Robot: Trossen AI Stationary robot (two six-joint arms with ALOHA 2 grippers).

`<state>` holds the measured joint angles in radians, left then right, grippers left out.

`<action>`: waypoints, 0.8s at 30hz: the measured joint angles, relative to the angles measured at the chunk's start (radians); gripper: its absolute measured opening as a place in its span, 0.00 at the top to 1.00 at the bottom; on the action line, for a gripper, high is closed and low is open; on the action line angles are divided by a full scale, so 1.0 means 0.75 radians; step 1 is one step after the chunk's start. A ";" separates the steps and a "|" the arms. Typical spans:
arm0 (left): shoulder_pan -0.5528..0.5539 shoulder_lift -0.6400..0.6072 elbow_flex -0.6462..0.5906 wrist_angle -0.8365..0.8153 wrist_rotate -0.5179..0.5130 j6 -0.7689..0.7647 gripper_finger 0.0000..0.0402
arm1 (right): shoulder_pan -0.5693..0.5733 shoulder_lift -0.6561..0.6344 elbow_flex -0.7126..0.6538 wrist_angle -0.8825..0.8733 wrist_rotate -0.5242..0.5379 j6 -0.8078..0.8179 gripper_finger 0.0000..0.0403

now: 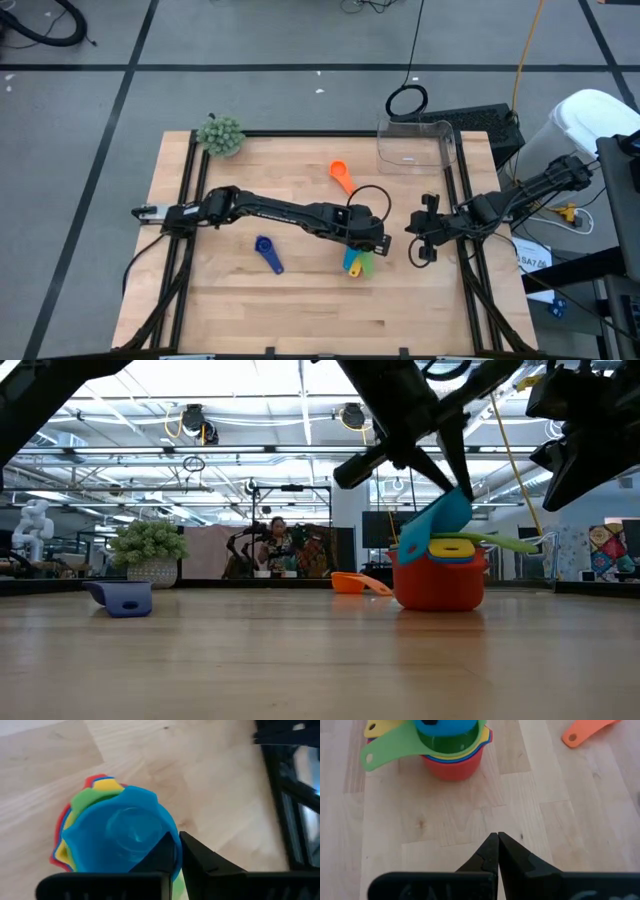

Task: Nest measuring cups in basket
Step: Stack the light blue measuring cup on top of the green measuring cup

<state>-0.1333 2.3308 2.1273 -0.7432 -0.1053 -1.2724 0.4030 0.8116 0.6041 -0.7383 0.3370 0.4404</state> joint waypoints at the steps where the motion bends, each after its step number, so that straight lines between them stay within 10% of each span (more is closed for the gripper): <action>1: 0.001 -0.003 0.000 0.003 0.006 0.010 0.93 | 0.000 0.000 0.000 0.001 -0.001 0.000 1.00; 24: 0.023 -0.003 0.001 0.020 0.095 0.135 0.50 | 0.000 0.000 0.000 0.000 -0.004 0.001 1.00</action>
<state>-0.1158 2.3283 2.1281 -0.7283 -0.0338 -1.1713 0.4030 0.8116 0.6041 -0.7383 0.3340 0.4408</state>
